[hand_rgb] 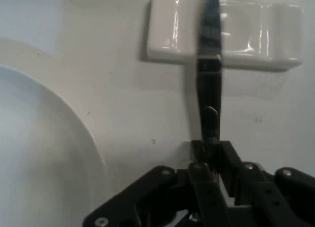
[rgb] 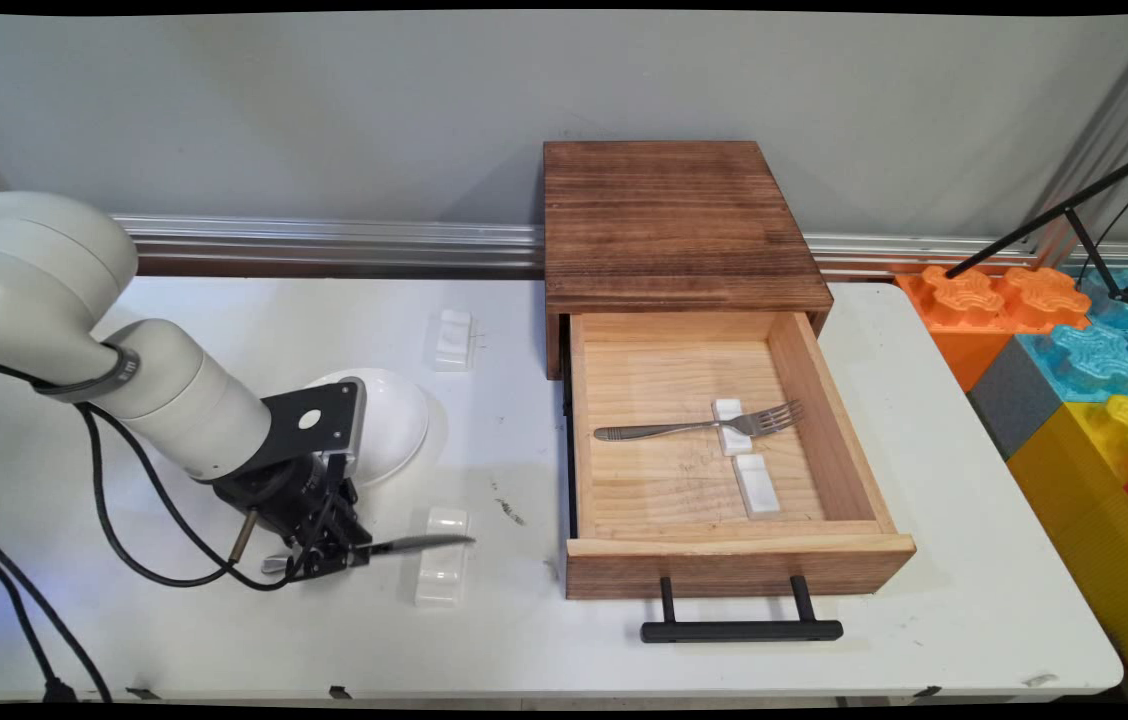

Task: Place the picked object into the drawer

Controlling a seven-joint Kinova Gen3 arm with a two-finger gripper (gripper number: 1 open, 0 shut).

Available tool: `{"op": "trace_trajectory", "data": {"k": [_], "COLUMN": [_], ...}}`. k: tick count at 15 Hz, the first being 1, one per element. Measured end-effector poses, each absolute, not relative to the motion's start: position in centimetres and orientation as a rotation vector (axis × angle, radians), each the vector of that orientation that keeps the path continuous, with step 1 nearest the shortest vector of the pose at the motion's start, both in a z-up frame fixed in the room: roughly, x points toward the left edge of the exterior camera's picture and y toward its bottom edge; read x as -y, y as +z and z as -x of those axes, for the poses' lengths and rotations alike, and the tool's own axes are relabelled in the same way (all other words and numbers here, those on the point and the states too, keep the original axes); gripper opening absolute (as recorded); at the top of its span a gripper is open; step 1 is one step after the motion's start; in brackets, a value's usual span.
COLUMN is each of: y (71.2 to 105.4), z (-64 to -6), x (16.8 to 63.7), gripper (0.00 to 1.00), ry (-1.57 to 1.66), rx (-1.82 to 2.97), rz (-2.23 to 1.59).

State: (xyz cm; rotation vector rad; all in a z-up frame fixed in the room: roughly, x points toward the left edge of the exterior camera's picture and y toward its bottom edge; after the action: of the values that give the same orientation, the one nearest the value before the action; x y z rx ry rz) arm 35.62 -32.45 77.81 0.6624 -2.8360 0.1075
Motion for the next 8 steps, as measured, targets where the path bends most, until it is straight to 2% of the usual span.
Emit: {"op": "trace_trajectory", "data": {"k": [8], "y": [78.5], "z": [-36.24], "x": [32.26], "gripper": [0.0], "ry": [0.08], "rx": [2.85], "rz": [-0.643]}}
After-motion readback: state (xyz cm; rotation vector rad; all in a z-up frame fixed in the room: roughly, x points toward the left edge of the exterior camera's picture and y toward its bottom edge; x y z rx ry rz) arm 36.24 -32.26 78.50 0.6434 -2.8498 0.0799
